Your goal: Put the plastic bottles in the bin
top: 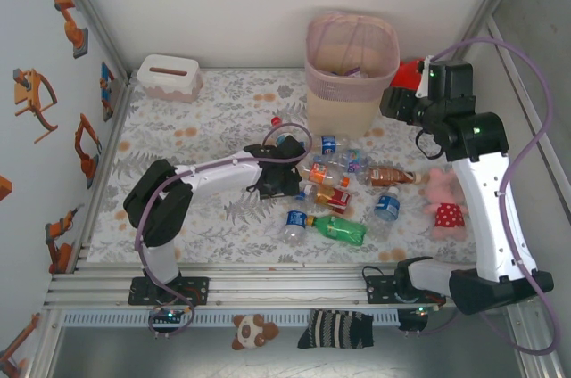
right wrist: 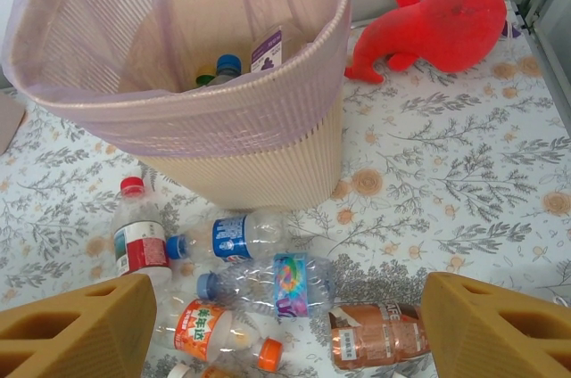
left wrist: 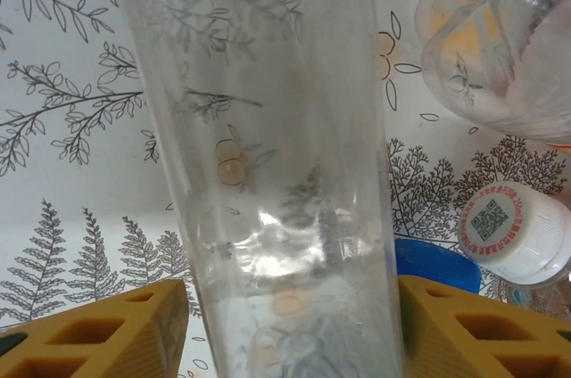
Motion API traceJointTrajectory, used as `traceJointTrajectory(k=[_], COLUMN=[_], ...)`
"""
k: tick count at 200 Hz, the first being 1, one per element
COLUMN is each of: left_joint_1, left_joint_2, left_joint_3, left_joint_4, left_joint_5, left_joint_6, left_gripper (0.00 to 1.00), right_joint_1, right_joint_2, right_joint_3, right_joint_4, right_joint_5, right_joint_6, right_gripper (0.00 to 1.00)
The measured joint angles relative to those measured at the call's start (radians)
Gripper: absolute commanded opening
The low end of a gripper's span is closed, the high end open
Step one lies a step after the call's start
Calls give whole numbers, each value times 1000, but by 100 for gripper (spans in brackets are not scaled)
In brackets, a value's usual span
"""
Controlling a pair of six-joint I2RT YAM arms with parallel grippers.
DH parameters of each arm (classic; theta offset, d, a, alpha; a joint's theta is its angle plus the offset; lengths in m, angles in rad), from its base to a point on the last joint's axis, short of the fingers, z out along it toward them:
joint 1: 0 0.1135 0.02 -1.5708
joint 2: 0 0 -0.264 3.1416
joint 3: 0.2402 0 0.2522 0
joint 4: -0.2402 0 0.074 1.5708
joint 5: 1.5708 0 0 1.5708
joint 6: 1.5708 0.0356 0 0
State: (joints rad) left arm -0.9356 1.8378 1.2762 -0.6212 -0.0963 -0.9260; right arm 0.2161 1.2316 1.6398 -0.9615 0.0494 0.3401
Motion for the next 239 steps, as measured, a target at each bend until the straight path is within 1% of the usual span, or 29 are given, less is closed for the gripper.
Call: traceJointTrajectory(k=[50,102,145,166,200,239], left_joint_1=[0,0,0,0,0,0], left_joint_2=[-16,-25,-46,-92,-213,-378], left_joint_3=[-52,-79,-87,-101,-118,-163], left_joint_4=[-4,-4,-19,-40,-72,-48], left_joint_5=[1,0,-12,-31,-77,-122], left_joint_6=[-6,-6,-6,-5,7,96], left_gripper=[53,44,42,42,41,40], right_joint_1=[0,0,0,0,0,0], right_joint_2=[0,2,2,2,2,-9], right_joint_3=[0,0,0,0,0,-9], right_joint_4=[1,1,1,1,2,44], right_joint_5=[-3,-8,-8,-13,-43,-136], right_joint_6=[1,2,3,5,17,47], right_gripper=[76,76,75,75,74,74])
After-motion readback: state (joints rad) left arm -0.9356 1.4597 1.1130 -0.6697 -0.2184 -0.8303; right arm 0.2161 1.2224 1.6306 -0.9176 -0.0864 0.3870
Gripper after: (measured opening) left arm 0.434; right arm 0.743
